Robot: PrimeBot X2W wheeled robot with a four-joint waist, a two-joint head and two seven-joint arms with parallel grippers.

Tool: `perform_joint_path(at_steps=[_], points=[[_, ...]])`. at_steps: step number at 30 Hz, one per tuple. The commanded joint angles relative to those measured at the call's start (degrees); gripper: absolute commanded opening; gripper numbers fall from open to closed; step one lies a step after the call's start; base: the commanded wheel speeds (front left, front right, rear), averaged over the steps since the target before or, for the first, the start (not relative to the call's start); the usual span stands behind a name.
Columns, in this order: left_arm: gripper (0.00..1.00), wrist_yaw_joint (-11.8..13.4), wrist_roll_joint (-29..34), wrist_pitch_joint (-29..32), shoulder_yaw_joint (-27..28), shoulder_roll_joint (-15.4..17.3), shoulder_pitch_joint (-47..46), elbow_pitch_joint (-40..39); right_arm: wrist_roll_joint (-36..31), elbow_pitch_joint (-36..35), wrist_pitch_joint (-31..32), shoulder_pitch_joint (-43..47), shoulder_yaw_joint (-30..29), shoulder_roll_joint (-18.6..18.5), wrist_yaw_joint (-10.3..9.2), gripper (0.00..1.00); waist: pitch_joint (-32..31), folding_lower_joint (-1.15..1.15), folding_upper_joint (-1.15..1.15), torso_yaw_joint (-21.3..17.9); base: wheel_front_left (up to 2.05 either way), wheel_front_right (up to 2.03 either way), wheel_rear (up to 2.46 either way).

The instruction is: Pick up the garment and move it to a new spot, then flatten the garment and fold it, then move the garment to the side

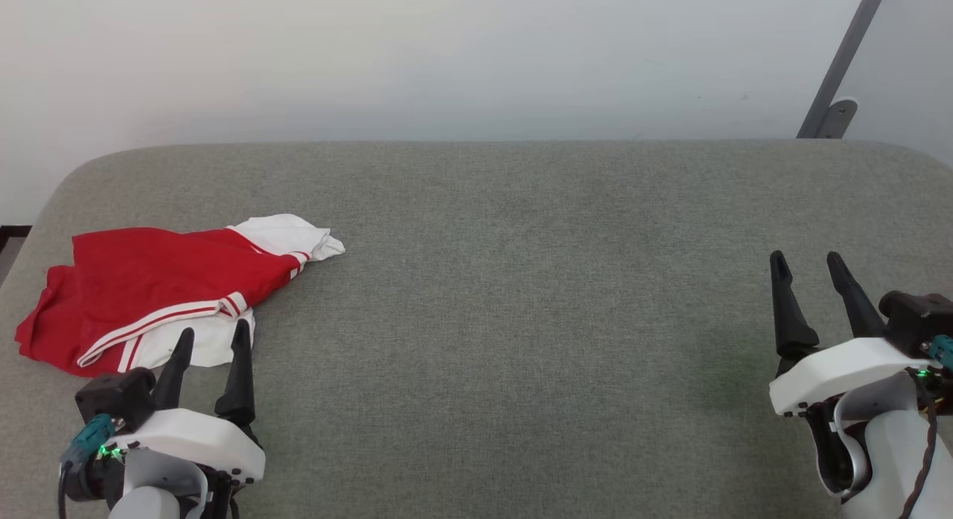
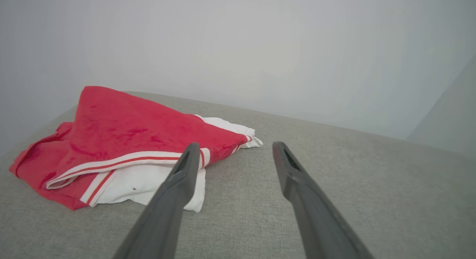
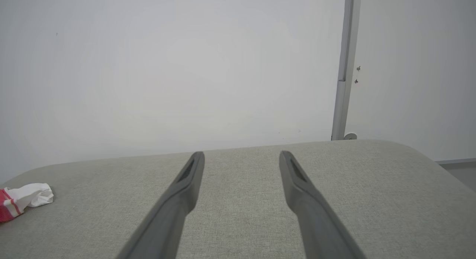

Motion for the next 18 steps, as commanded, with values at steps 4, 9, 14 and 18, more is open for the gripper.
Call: perform_joint_path(at_steps=[4, 9, 14, 18], points=[[1.00, -0.42, 2.65, -0.97, 0.17, 0.42, -1.66, 0.45, -1.67, -0.06, -1.04, -0.98, -0.36, -0.47, -0.02, 1.00, 0.03, 0.00, -0.01, 0.23, 0.00, 0.00, 0.00], [1.00, -0.45, 4.39, -1.59, -0.02, 0.29, -2.02, 0.74, -2.56, -0.38, -1.65, -1.50, -1.12, -0.10, -0.02, 1.00, 0.36, 0.00, -0.01, 1.41, 0.00, 0.00, 0.00], [1.00, -0.49, 5.16, -2.13, 1.69, -0.62, -2.00, 1.11, -3.45, -0.84, -2.22, -1.53, -0.86, 0.36, -0.02, 1.00, 0.99, 0.00, -0.01, 4.66, 0.00, 0.00, 0.00], [1.00, -0.50, 6.74, -2.62, 2.70, -1.31, -1.53, 1.35, -5.00, -0.63, -2.66, -1.40, 0.68, 1.00, -0.02, 1.00, 1.79, 0.00, -0.01, 8.94, 0.00, 0.00, 0.00]])
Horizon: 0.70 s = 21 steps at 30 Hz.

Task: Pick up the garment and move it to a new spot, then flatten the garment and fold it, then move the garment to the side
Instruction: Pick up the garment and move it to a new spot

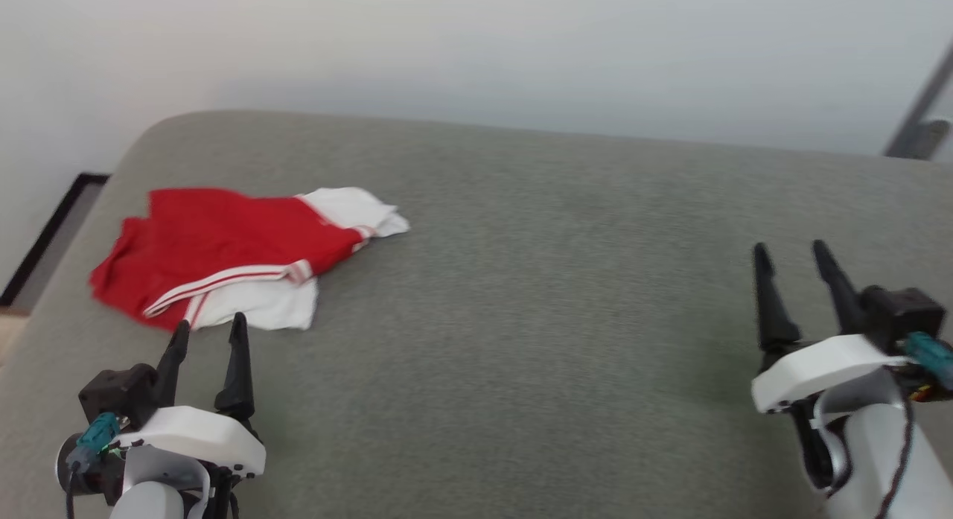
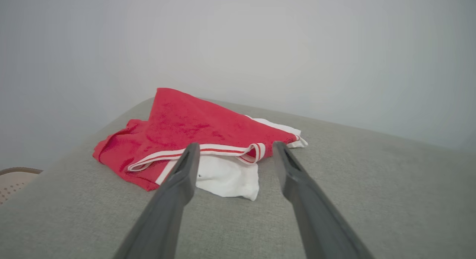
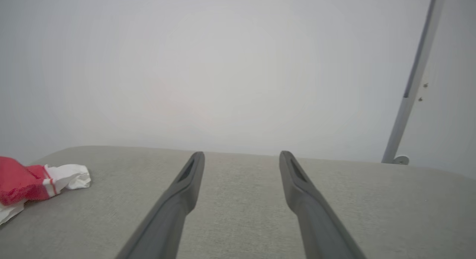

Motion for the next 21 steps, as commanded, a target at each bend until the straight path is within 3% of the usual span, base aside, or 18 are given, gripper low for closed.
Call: perform_joint_path(at_steps=[1, 5, 13, 21], points=[[1.00, -0.23, 1.53, -0.63, 0.81, -0.16, -0.17, -0.01, -1.45, -0.01, -0.65, -0.84, 1.41, 0.62, -0.02, 1.00, 0.89, 0.00, 0.00, 3.81, 0.00, 0.00, 0.00], [1.00, -0.04, 4.25, -1.18, 3.11, -1.71, 0.95, -0.78, -2.93, 0.65, -1.17, -1.36, 4.30, 2.09, -0.02, 1.00, 1.59, 0.00, 0.00, 10.08, 0.00, 0.00, 0.00], [1.00, 0.53, 8.48, -2.00, 7.57, -4.39, 4.47, -3.56, -5.35, 1.80, -2.04, -2.06, 10.49, 4.16, -0.02, 1.00, 1.80, 0.00, 0.00, 18.47, 0.00, 0.00, 0.00], [1.00, 0.77, 8.39, -2.08, 10.73, -5.89, 8.00, -6.11, -4.24, 1.94, -2.05, -1.61, 14.68, 4.68, -0.02, 1.00, 1.49, 0.00, 0.00, 21.76, 0.00, 0.00, 0.00]])
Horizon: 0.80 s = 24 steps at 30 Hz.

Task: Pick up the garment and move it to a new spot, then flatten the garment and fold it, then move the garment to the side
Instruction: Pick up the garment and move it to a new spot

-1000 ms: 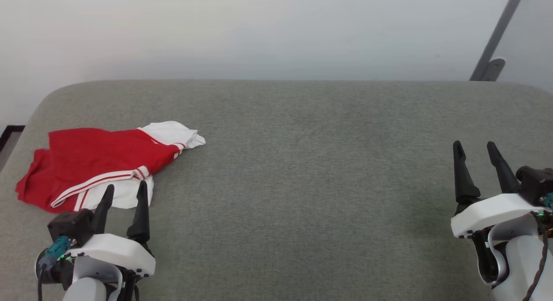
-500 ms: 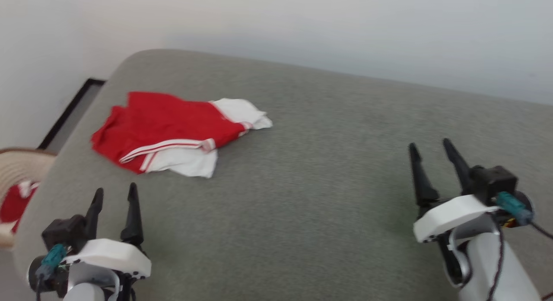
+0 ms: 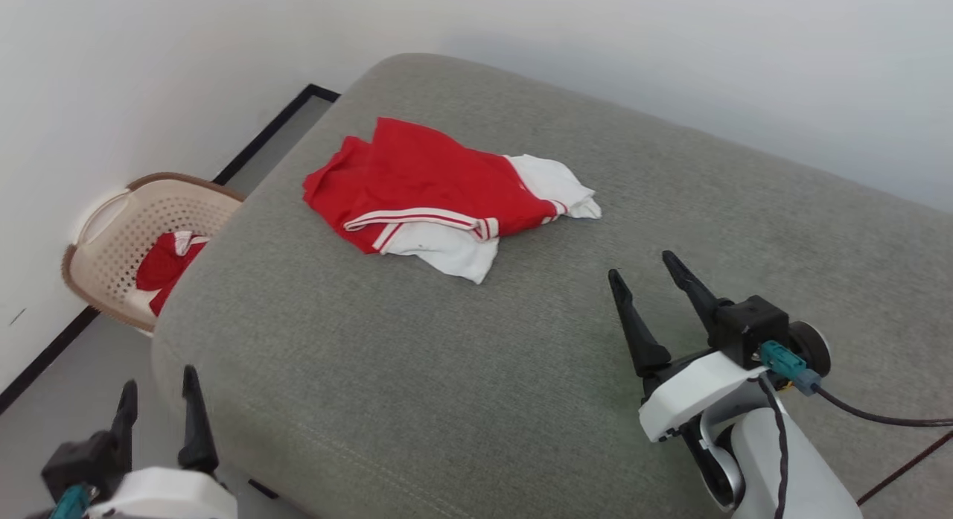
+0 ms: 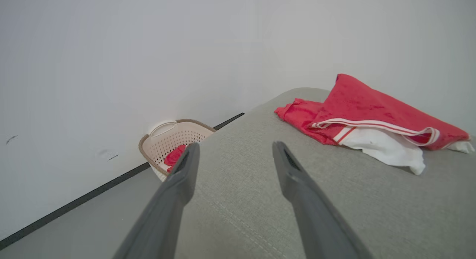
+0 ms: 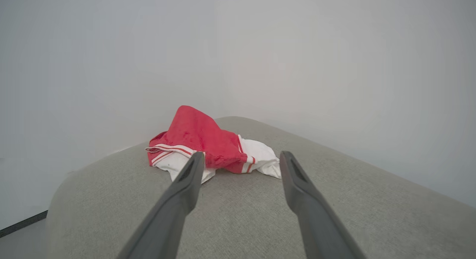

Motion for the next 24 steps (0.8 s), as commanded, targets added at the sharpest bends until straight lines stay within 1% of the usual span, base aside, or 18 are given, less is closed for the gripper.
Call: perform_joint_path(at_steps=[1, 5, 9, 12, 14, 17, 19, 21, 22, 24], points=[[1.00, 0.12, -0.09, -0.32, 0.13, -0.25, 0.56, -0.35, 0.34, -0.07, -0.30, 0.22, 0.02, -0.02, -0.02, 1.00, -0.03, 0.00, 0.00, 0.40, 0.00, 0.00, 0.00], [1.00, -0.14, -0.18, -0.32, 0.51, -0.55, 0.93, -0.61, 0.33, -0.23, -0.30, -0.09, 1.16, 0.21, -0.02, 1.00, 0.45, 0.00, 0.00, -0.16, 0.00, 0.00, 0.00], [1.00, -0.50, 0.80, -0.32, -1.04, -0.47, -1.74, -0.64, 0.59, -0.29, -0.30, -0.90, 1.31, 0.31, -0.02, 1.00, 1.77, 0.00, 0.00, -2.31, 0.00, 0.00, 0.00], [1.00, -0.74, 1.39, -0.32, -4.29, 1.98, -5.44, 0.29, 0.03, -0.38, -0.30, -1.67, 1.72, 0.30, -0.02, 1.00, 3.89, 0.00, 0.00, -5.11, 0.00, 0.00, 0.00], [1.00, -0.81, 0.61, -0.31, -9.20, 4.67, -9.12, 1.83, -0.37, -0.52, -0.30, -2.45, 1.66, 0.22, -0.02, 1.00, 5.72, 0.00, 0.00, -7.17, 0.00, 0.00, 0.00], [1.00, -0.70, -1.75, -0.32, -15.24, 10.46, -15.61, 5.11, -0.84, -0.78, -0.30, -3.99, 1.85, 0.33, -0.03, 1.00, 8.88, 0.00, 0.00, -11.11, 0.00, 0.00, 0.00], [1.00, -0.71, -4.74, 0.09, -19.87, 13.94, -19.44, 9.54, -0.99, -1.06, -0.29, -4.49, 1.49, 0.54, -0.03, 1.00, 10.62, 0.00, 0.00, -13.65, 0.00, 0.00, 0.00], [1.00, -0.72, -7.89, 2.33, -24.55, 18.52, -24.23, 13.94, -1.22, -1.45, -0.29, -5.06, 1.59, 0.78, -0.02, 1.00, 12.31, 0.00, 0.00, -16.32, 0.00, 0.00, 0.00], [1.00, -0.69, -10.41, 4.08, -26.79, 20.22, -26.57, 16.02, -1.29, -1.74, -0.29, -5.21, 1.36, 0.91, -0.02, 1.00, 13.09, 0.00, 0.00, -17.50, 0.00, 0.00, 0.00], [1.00, -0.69, -14.84, 9.72, -32.26, 24.15, -29.53, 20.04, -1.48, -2.22, -0.30, -5.61, 1.25, 1.09, -0.03, 1.00, 14.67, 0.00, 0.00, -19.94, 0.00, 0.00, 0.00]])
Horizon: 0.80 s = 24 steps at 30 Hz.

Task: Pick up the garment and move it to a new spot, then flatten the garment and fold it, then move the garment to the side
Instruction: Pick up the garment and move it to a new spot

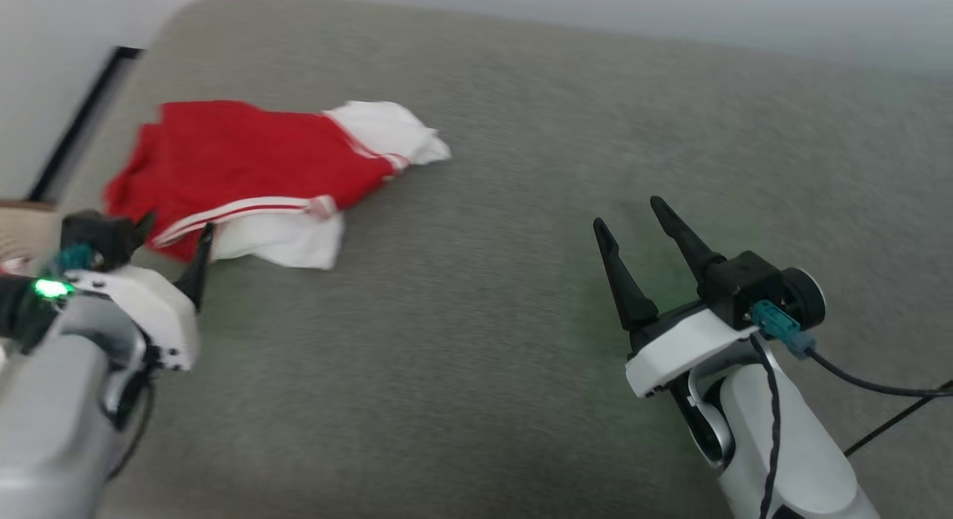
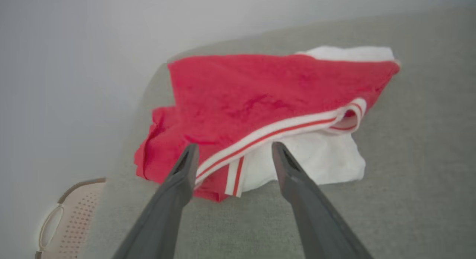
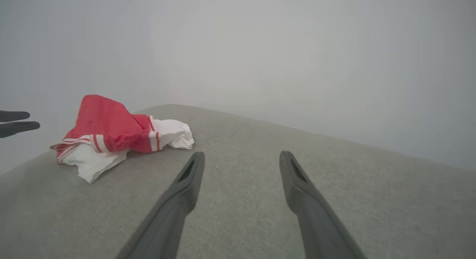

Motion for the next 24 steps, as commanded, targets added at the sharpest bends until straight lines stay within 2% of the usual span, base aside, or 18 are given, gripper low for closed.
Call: perform_joint_path(at_steps=[1, 4, 7, 9, 15, 19, 20, 21, 22, 23, 24], points=[[1.00, 0.13, -2.81, 3.27, -2.82, 1.91, -1.22, 1.48, -0.12, -0.52, -0.28, -1.04, 0.14, 0.30, -0.03, 1.00, 5.13, 0.00, 0.00, -6.10, 0.00, 0.00, 0.00], [1.00, 0.14, -11.35, 10.97, -9.39, 7.93, -5.78, 3.12, -0.57, -1.00, -0.28, -1.78, 0.47, 0.47, -0.03, 1.00, 7.16, 0.00, 0.00, -9.23, 0.00, 0.00, 0.00], [1.00, 0.12, -18.70, 14.98, -15.38, 13.17, -9.45, 4.68, -0.88, -2.14, -0.28, -2.70, 0.13, 0.54, -0.03, 1.00, 9.37, 0.00, 0.00, -12.30, 0.00, 0.00, 0.00], [1.00, 0.14, -20.45, 14.71, -17.51, 15.90, -12.01, 5.61, -1.02, -2.55, -0.28, -3.17, 0.13, 0.59, -0.03, 1.00, 10.43, 0.00, 0.00, -13.42, 0.00, 0.00, 0.00], [1.00, 0.13, -25.52, 15.60, -23.56, 17.14, -15.61, 9.52, -0.41, -3.70, -0.28, -4.45, 0.63, 0.61, -0.03, 1.00, 12.85, 0.00, 0.00, -15.36, 0.00, 0.00, 0.00], [1.00, 0.14, -27.78, 15.34, -26.18, 16.45, -16.37, 11.14, -0.18, -3.96, -0.28, -4.98, 0.75, 0.61, -0.03, 1.00, 13.38, 0.00, 0.00, -15.83, 0.00, 0.00, 0.00], [0.76, 0.14, -28.48, 15.10, -26.93, 16.36, -16.64, 11.56, -0.10, -4.05, -0.28, -5.05, 0.75, 0.61, -0.03, 1.00, 13.43, 0.00, 0.00, -15.94, 0.00, 0.00, 0.00], [0.39, 0.14, -28.77, 14.87, -27.69, 16.25, -16.83, 12.03, 0.03, -4.13, -0.28, -5.19, 0.75, 0.60, -0.03, 1.00, 13.34, 0.00, 0.00, -16.03, 0.00, 0.00, 0.00], [0.13, 0.14, -29.44, 14.11, -28.18, 16.04, -17.27, 12.28, 0.09, -4.26, -0.28, -5.29, 0.70, 0.60, -0.03, 1.00, 13.13, 0.00, 0.00, -16.08, 0.00, 0.00, 0.00], [0.00, 0.13, -30.87, 13.51, -28.04, 15.81, -17.70, 12.55, 0.23, -4.33, -0.28, -5.30, 0.62, 0.62, -0.03, 1.00, 12.86, 0.00, 0.00, -16.09, 0.00, 0.00, 0.00], [0.00, 0.11, -31.86, 12.77, -28.20, 15.66, -18.16, 12.43, 0.36, -4.21, -0.28, -5.15, 0.57, 0.61, -0.03, 1.00, 12.36, 0.00, 0.00, -16.05, 0.00, 0.00, 0.00]])
